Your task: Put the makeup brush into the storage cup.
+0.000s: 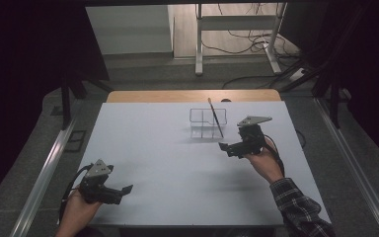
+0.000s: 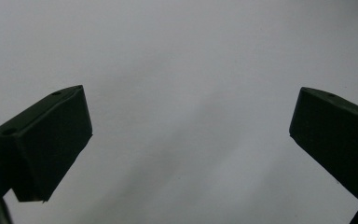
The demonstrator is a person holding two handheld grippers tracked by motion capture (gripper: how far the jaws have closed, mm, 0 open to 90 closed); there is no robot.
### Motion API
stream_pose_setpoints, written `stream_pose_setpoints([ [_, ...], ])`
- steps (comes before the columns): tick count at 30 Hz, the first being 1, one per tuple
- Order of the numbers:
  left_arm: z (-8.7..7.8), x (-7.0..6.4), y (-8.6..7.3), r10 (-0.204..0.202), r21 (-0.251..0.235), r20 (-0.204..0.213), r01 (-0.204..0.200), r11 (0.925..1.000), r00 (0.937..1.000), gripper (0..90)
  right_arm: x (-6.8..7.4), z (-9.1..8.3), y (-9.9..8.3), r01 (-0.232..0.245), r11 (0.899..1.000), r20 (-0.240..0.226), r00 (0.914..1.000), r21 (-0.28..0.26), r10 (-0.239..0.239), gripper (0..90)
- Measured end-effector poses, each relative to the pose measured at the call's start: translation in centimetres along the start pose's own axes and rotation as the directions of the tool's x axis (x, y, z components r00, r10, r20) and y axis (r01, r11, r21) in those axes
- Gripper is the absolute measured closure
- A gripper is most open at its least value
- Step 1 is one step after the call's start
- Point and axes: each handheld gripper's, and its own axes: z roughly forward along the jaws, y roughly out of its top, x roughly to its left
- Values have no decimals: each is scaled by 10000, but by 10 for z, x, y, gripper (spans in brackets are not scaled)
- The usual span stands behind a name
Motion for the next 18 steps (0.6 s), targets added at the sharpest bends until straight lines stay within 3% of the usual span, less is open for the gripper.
stream_pose_setpoints([
  [18, 0, 0, 0, 25, 30, 5, -25, 10000, 10000, 0, 3, -16, -14, 29, 10000, -48, 10000, 73, -28, 0],
])
